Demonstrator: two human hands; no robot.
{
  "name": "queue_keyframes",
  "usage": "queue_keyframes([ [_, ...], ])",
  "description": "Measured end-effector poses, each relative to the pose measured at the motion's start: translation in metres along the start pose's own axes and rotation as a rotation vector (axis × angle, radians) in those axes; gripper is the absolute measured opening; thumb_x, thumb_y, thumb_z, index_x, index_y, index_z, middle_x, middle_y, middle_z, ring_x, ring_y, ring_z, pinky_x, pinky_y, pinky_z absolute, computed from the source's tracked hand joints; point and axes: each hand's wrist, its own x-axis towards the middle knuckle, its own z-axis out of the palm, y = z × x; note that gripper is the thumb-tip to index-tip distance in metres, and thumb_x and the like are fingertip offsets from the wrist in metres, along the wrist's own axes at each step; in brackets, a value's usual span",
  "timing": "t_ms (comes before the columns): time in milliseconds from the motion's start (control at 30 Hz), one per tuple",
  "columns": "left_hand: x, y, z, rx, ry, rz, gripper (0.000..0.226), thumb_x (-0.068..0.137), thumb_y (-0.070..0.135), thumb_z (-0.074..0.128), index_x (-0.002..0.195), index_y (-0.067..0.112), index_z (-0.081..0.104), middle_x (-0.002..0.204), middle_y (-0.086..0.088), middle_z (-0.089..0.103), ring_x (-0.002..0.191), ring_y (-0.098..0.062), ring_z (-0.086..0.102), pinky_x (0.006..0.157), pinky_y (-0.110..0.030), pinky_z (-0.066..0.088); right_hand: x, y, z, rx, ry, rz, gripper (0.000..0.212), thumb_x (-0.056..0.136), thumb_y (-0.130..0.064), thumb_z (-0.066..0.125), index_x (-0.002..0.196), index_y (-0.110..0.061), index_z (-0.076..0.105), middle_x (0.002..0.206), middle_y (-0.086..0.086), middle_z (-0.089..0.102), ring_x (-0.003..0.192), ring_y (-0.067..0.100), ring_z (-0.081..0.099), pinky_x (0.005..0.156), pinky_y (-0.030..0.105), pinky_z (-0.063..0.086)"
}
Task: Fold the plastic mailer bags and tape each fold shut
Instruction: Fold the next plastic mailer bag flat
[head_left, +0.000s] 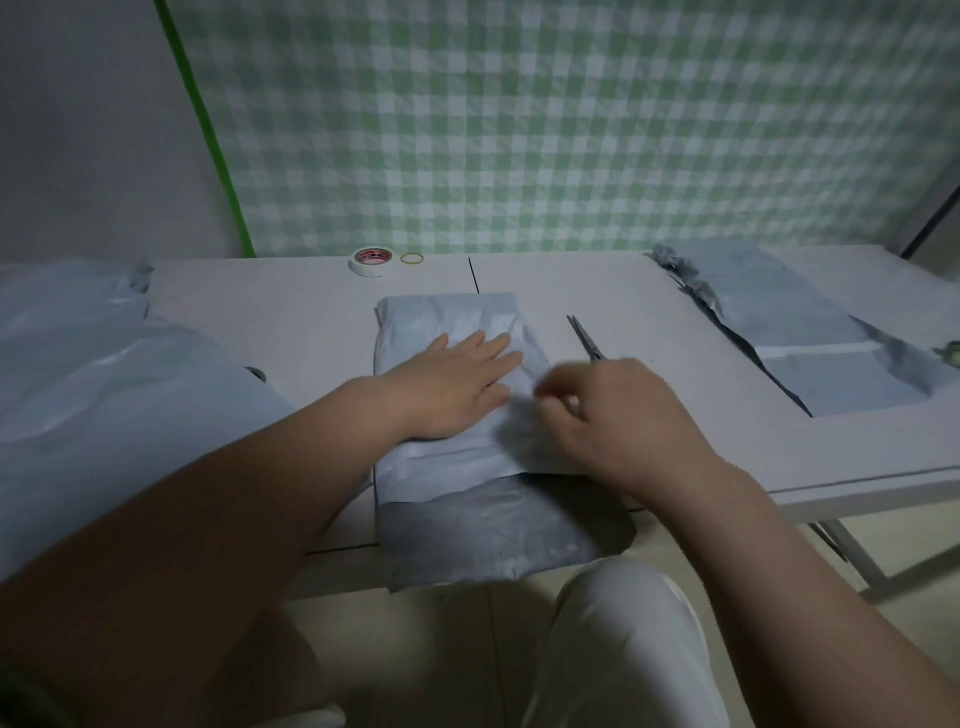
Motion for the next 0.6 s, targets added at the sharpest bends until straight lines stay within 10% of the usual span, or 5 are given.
queue_keyframes([
  [167, -0.003, -0.005, 0.003, -0.240, 0.187, 0.050, 0.031, 0.096, 0.018, 0.044, 0.121, 0.008, 0.059, 0.130, -0.011, 0.056, 0.122, -0.026, 0.048, 0.109, -0.040, 0.029, 0.053, -0.007, 0.035, 0.342, -0.155, -0.137, 0.043, 0.097, -0.016, 0.040, 0.139, -0.013, 0.046, 0.147, 0.007, 0.042, 0.136, 0.019, 0.037, 0.104, 0.021, 0.024],
  [300, -0.009, -0.034, 0.004, -0.230, 0.463, 0.024, 0.017, 0.089, 0.012, 0.052, 0.097, 0.006, 0.066, 0.101, -0.010, 0.068, 0.098, -0.026, 0.060, 0.077, -0.026, 0.039, 0.074, -0.004, 0.052, 0.340, -0.203, -0.139, 0.041, 0.099, -0.016, 0.036, 0.140, -0.012, 0.043, 0.140, 0.012, 0.049, 0.129, 0.026, 0.043, 0.104, 0.027, 0.027],
  [433, -0.011, -0.045, 0.012, -0.199, 0.255, 0.065, 0.044, 0.098, 0.032, 0.044, 0.140, 0.018, 0.044, 0.151, 0.001, 0.035, 0.140, -0.015, 0.030, 0.110, -0.022, 0.023, 0.082, 0.004, 0.066, 0.219, -0.243, -0.190, 0.023, 0.095, -0.020, 0.040, 0.117, -0.014, 0.046, 0.109, 0.009, 0.055, 0.101, 0.032, 0.054, 0.081, 0.036, 0.039],
  [600, -0.020, -0.049, 0.012, -0.069, -0.010, -0.020, 0.066, 0.093, 0.060, 0.022, 0.150, 0.037, -0.005, 0.158, 0.007, -0.013, 0.146, -0.013, -0.011, 0.119, -0.035, -0.001, 0.074, 0.012, 0.059, 0.080, -0.276, -0.210, 0.042, 0.100, -0.025, 0.036, 0.141, -0.017, 0.035, 0.141, 0.007, 0.045, 0.127, 0.026, 0.044, 0.098, 0.035, 0.035],
])
